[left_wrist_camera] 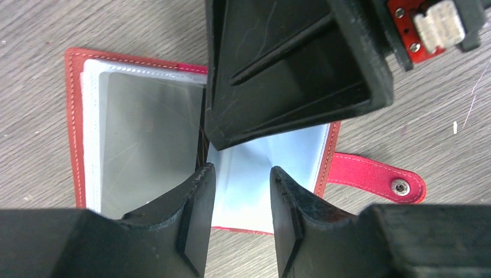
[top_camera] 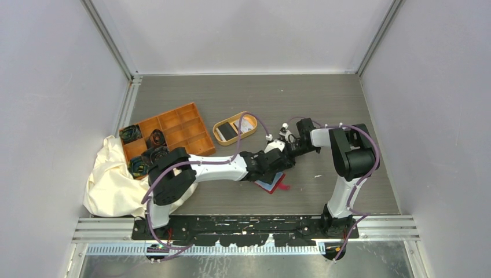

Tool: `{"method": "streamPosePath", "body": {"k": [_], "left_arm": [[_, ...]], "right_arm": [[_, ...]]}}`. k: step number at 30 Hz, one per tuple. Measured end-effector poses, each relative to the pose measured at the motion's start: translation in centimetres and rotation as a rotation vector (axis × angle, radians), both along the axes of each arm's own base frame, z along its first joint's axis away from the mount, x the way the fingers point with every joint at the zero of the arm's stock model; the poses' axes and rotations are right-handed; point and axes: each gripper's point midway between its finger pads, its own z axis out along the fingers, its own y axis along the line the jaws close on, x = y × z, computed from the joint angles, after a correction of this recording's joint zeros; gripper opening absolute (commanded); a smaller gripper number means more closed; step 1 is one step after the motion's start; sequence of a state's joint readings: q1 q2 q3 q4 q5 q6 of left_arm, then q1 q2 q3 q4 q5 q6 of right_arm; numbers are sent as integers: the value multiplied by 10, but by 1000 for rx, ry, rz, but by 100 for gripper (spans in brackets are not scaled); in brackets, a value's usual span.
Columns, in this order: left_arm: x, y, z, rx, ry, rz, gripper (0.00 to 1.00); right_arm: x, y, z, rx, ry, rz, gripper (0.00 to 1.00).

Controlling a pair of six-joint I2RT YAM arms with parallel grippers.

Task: Put the credit cards into the card holder
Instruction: Insert the credit card into the card holder.

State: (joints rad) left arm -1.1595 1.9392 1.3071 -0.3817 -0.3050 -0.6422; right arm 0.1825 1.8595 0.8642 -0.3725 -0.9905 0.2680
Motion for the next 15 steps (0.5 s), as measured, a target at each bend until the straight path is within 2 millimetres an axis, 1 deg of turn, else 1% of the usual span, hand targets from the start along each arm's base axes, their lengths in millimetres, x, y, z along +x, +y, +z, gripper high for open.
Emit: {"method": "streamPosePath", "body": {"k": [4,6,8,11,13,15], "left_arm": [[0,7,10,-11,-11,-26,41],[-6,10,19,-42,-14,-61,41],[-12,15,31,-83,-22,-95,41],[-17,21,61,-166,-42,-129,43],[-19,19,91,-257,-44,-150,45],[-16,17,122,-366,-33,-158,48]], "right_arm": [[1,-2,3,-9,-22,21,43],[2,-4,6,-15,-42,34,43],[1,-6,13,-16,-76,50,43],[3,-8,30,-13,-153,80,44],[5,-10,42,-10,-220,105,44],[7,-12,57,-9,-298,137,44]]}}
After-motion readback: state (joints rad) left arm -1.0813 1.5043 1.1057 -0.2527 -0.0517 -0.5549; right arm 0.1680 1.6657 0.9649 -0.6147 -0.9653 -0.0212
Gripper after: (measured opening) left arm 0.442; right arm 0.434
